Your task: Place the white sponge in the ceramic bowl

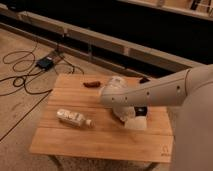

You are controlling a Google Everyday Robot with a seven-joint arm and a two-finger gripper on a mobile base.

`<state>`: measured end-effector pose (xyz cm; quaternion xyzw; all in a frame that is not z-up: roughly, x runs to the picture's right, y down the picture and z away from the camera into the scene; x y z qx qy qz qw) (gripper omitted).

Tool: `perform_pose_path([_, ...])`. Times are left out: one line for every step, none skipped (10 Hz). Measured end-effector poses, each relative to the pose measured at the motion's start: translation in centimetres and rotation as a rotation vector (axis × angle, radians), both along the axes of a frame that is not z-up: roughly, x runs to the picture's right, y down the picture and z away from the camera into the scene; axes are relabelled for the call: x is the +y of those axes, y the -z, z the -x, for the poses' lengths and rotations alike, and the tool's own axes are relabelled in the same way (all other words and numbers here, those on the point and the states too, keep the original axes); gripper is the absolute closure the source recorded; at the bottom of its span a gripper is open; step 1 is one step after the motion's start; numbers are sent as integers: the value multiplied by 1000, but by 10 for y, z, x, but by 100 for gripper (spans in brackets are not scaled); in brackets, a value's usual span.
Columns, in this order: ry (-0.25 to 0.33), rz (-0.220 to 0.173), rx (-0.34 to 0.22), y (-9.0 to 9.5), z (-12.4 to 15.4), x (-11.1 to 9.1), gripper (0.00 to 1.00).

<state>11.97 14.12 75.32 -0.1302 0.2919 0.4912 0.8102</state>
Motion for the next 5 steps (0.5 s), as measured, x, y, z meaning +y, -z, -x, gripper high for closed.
perform_pose_path([24, -30, -15, -6, 7, -18, 100])
perform_pose_path([38, -47, -22, -12, 9, -27, 100])
perform_pose_path([55, -68, -36, -22, 13, -39, 100])
perform_pose_path([66, -82, -49, -32, 15, -47, 100])
perform_pose_path([73, -92, -63, -44, 16, -53, 100])
